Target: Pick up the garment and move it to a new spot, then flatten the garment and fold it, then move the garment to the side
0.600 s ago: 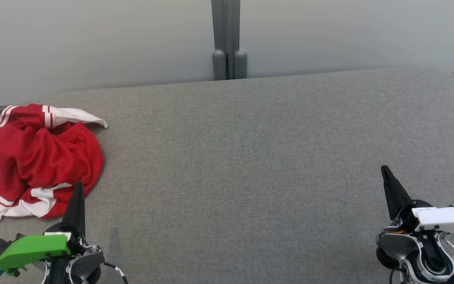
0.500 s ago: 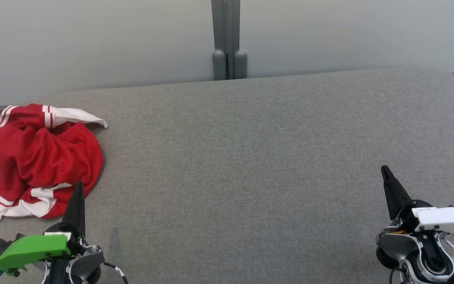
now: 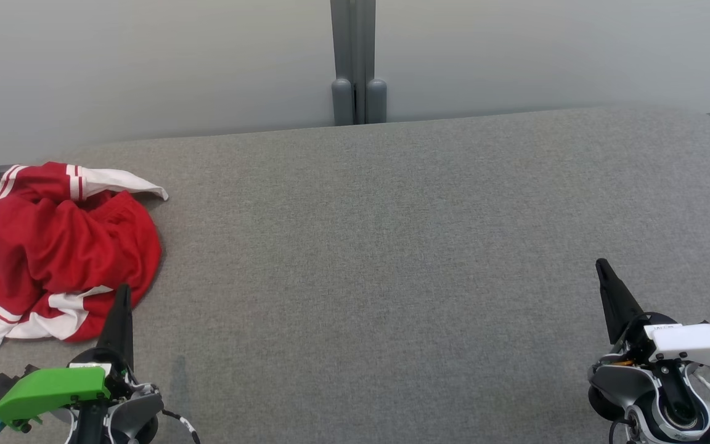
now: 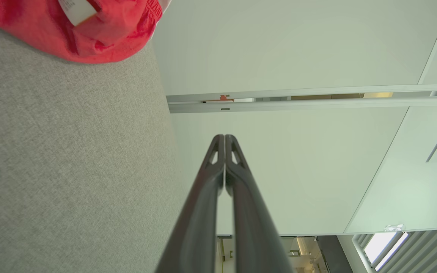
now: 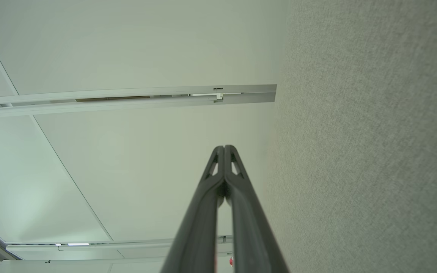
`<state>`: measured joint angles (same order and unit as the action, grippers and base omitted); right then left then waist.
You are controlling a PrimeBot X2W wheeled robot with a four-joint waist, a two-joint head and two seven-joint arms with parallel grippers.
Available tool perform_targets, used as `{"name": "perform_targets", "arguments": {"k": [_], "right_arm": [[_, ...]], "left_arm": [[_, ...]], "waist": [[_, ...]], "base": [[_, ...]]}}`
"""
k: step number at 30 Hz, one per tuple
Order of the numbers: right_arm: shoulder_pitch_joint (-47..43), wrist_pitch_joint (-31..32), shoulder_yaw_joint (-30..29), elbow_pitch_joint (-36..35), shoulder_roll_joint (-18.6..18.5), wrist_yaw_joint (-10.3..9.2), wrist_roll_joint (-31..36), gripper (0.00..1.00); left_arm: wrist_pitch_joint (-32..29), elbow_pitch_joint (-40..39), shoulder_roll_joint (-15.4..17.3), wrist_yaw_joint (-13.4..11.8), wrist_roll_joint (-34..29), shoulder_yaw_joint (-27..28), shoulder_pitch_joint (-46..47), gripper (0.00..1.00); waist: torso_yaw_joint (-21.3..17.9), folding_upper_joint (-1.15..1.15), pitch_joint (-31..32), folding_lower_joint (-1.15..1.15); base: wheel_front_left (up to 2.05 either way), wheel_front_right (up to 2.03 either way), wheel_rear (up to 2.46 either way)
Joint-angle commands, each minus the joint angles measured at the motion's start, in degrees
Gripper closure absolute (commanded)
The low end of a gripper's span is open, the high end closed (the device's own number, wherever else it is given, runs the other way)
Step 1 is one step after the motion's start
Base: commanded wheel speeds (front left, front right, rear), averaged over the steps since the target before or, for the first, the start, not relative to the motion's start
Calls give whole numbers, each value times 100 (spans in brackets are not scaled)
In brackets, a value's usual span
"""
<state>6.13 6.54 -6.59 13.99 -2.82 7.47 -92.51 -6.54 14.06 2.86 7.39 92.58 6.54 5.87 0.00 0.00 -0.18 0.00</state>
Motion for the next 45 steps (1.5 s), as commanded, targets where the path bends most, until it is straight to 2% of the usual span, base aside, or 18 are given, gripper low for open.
{"name": "perform_targets", "arguments": {"k": [1, 45], "right_arm": [[34, 12, 2, 9, -7, 5, 20, 100], [34, 12, 2, 9, -7, 5, 21, 100]], "left_arm": [[-7, 1, 9, 36, -34, 6, 90, 100], [-7, 1, 9, 36, -35, 6, 90, 100]], "waist": [[0, 0, 0, 0], [0, 0, 0, 0]], "base": [[0, 0, 0], [0, 0, 0]]}}
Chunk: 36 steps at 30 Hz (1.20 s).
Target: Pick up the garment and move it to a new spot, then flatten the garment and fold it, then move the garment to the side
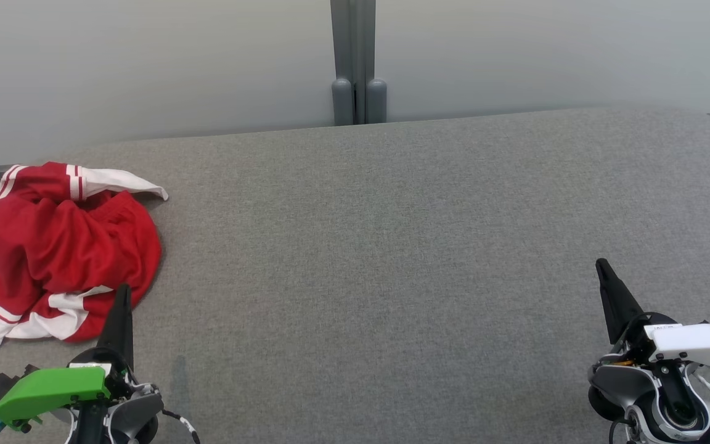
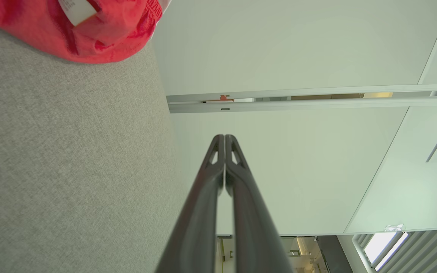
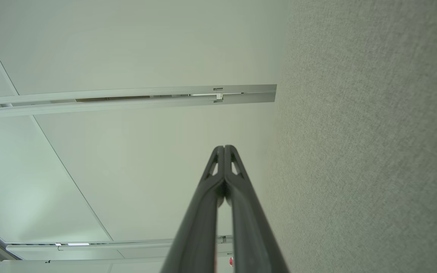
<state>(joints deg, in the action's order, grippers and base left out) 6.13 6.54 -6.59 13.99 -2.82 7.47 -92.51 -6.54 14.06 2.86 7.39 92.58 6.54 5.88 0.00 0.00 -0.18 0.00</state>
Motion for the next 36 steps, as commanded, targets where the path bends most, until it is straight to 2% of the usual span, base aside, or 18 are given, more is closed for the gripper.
{"name": "perform_targets", "arguments": {"k": [1, 2, 3, 4, 13, 22, 36], "right_arm": [[34, 12, 2, 9, -7, 5, 21, 100], [0, 0, 0, 0, 0, 0, 0, 0], [-8, -2, 3, 14, 3, 0, -1, 100], [-43, -2, 3, 71, 16, -1, -1, 0], [-152, -214, 154, 133, 36, 0, 249, 0], [-182, -457, 232, -149, 29, 1, 1516, 0], [-276, -789, 700, -514, 20, 2, 3498, 0]], "left_arm": [[-7, 1, 9, 36, -35, 6, 89, 100], [0, 0, 0, 0, 0, 0, 0, 0], [4, 12, -3, -1, -1, -4, -7, 100], [6, 73, -14, -9, 1, -8, -47, 0], [218, 72, -33, -10, -310, -110, -170, 0], [461, -285, -27, -48, -1458, -85, -231, 0], [792, -644, -18, -398, -3381, -450, -366, 0]], "waist": [[0, 0, 0, 0], [0, 0, 0, 0], [0, 0, 0, 0], [0, 0, 0, 0], [-10, 0, 21, 0], [-19, 0, 33, 0], [-18, 0, 72, 0]], "base": [[0, 0, 0], [0, 0, 0], [0, 0, 0], [0, 0, 0], [0, 0, 0], [0, 0, 0], [0, 0, 0]]}}
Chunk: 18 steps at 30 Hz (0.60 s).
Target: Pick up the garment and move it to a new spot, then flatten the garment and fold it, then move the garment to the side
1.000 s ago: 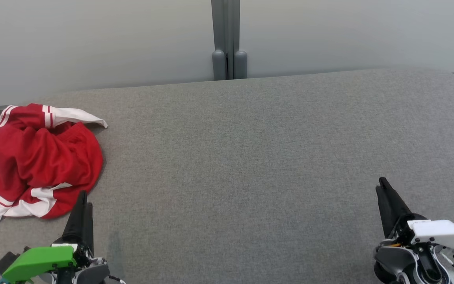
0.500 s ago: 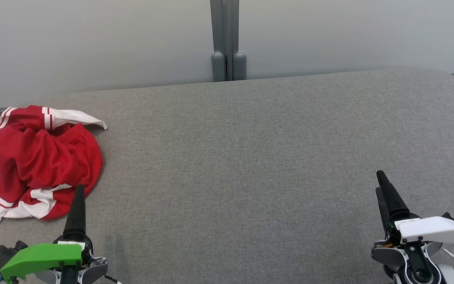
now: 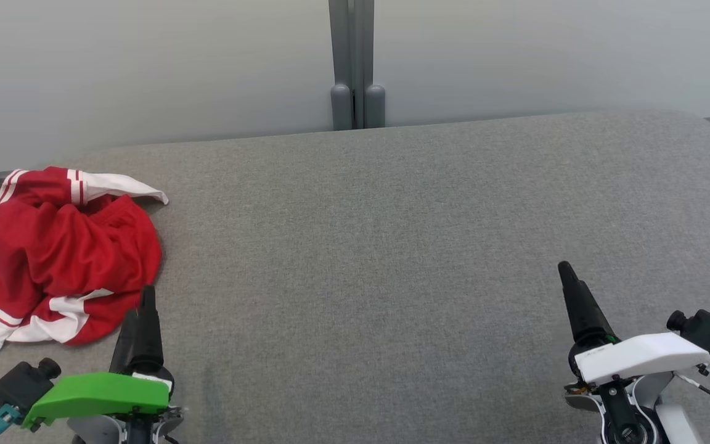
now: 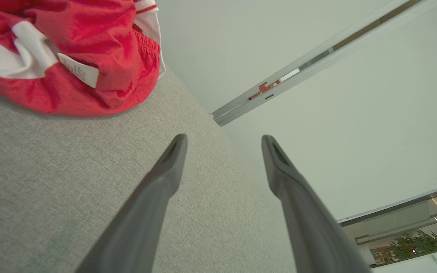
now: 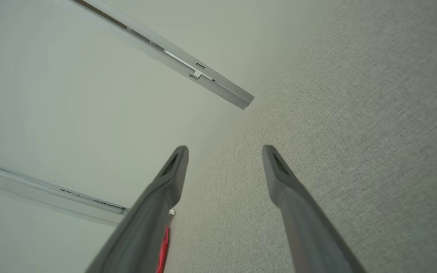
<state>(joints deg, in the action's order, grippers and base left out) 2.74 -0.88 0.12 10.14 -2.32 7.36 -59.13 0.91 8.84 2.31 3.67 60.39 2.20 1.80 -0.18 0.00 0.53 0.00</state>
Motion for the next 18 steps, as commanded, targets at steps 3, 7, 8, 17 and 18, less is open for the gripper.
{"name": "perform_targets", "arguments": {"k": [3, 7, 8, 17, 18], "right_arm": [[42, -112, 98, -151, -32, 14, 493, 0], [14, -198, 165, -169, -34, 14, 891, 0], [6, -213, 178, -171, -35, 14, 967, 0], [-46, -390, 321, -189, -40, 15, 1709, 0], [-57, -404, 330, -172, -41, 15, 1751, 0]], "left_arm": [[112, -155, 57, -94, -496, -103, 11, 0], [195, -167, 94, -181, -862, -203, -31, 0], [213, -167, 103, -200, -938, -225, -41, 0], [391, -227, 212, -365, -1696, -447, -114, 0], [406, -235, 222, -382, -1768, -473, -120, 0]], "waist": [[-2, 0, 9, 0], [-5, 0, 24, 0], [-6, 0, 27, 0], [-11, 0, 58, 0], [-11, 0, 62, 0]], "base": [[0, 0, 0], [0, 0, 0], [0, 0, 0], [0, 0, 0], [0, 0, 0]]}}
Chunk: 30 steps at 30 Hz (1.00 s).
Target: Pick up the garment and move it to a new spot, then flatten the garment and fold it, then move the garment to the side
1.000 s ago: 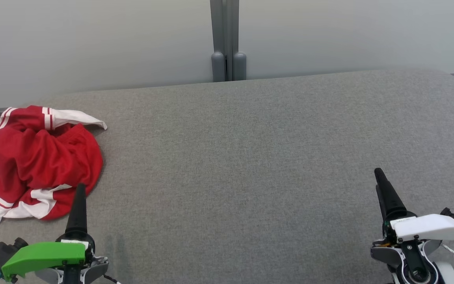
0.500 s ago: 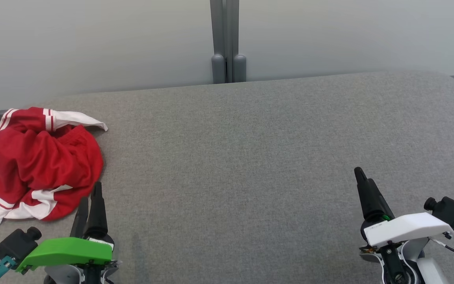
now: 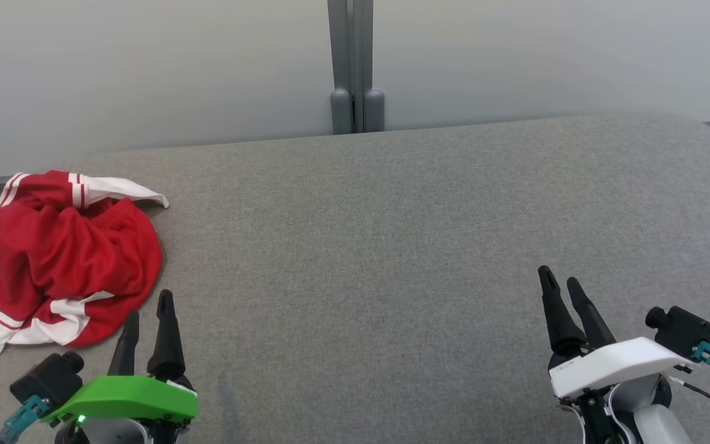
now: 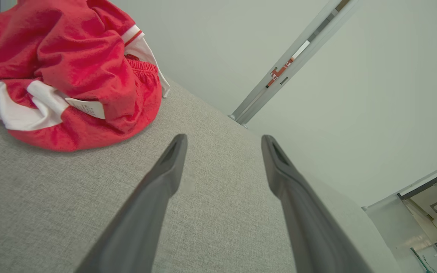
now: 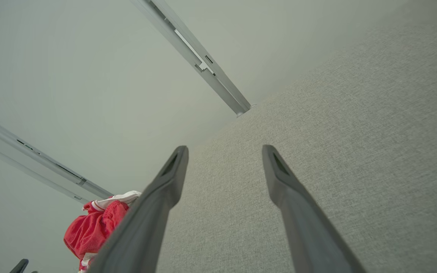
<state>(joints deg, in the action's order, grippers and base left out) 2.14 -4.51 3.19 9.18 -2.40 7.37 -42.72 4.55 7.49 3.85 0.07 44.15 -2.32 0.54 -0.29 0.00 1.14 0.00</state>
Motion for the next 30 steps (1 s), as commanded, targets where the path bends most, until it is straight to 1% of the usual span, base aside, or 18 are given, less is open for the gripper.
{"name": "perform_targets", "arguments": {"k": [1, 10, 20, 26, 30], "right_arm": [[-5, -63, 29, -56, -34, 14, 183, 0], [-35, -220, 161, -69, -37, 15, 868, 0], [-100, -381, 173, -117, -42, 16, 1458, 0], [-141, -465, 198, -108, -44, 16, 1802, 0], [-166, -527, 237, -92, -45, 17, 1979, 0]], "left_arm": [[59, -113, 77, -45, -224, -52, -4, 0], [218, -183, 160, -165, -836, -261, -77, 0], [380, -179, 176, -249, -1408, -363, -167, 0], [461, -135, 124, -203, -1661, -336, -206, 0], [522, -188, 88, -115, -1857, -316, -250, 0]], "waist": [[2, 0, 7, 0], [8, 0, 46, 0], [-1, 0, 72, 0], [-3, 0, 112, 0], [-4, 0, 143, 0]], "base": [[0, 0, 0], [0, 0, 0], [0, 0, 0], [0, 0, 0], [0, 0, 0]]}}
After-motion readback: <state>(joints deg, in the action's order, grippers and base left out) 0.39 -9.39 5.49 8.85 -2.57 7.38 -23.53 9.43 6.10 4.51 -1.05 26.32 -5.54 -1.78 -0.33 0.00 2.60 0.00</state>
